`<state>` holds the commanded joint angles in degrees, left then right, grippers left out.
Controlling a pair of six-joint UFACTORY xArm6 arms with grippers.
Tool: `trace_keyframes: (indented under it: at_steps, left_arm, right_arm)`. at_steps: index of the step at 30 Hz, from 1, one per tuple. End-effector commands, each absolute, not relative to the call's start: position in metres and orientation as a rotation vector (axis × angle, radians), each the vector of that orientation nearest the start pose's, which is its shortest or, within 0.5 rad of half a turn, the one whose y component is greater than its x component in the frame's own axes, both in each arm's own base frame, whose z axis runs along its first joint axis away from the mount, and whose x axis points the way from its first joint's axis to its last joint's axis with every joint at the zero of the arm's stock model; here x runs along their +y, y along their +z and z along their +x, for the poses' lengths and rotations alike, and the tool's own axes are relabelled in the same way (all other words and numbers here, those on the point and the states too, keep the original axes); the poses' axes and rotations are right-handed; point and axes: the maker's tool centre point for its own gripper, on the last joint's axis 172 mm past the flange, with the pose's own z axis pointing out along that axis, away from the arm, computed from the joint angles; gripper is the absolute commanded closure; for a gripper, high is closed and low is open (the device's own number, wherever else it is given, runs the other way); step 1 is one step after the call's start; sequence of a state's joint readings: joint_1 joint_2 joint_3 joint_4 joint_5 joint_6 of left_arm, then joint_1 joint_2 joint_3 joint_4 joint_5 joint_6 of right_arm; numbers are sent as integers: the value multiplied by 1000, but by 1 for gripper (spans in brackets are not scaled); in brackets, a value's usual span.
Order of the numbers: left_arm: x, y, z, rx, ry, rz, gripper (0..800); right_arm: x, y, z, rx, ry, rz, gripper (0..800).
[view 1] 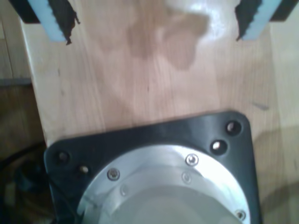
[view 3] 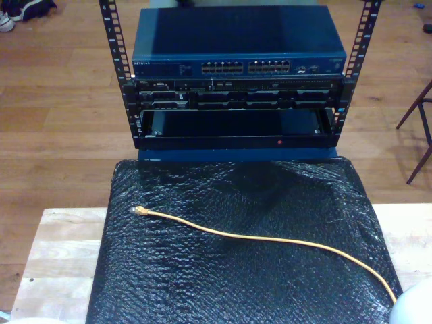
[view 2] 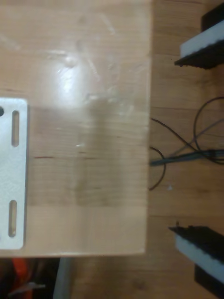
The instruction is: Grab the cable and plug it in
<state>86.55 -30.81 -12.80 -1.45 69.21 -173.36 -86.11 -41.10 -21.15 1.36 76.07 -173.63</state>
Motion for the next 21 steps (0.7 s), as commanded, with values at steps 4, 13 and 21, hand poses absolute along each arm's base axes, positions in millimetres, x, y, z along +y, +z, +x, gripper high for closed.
trace_keyframes:
  at_steps: [4, 13, 21]
  left_arm:
    - [151, 90, 16, 2565, -613, -2223, 0]
    - [164, 133, 21, 2519, -652, -2294, 0]
    - [168, 156, 61, 2494, -654, -2312, 0]
  right_arm:
    - [-208, 168, 25, -1988, -262, -2208, 1]
    - [-211, 225, 61, -1820, -413, -2386, 1]
    - [-199, 253, 113, -1662, -437, -2468, 1]
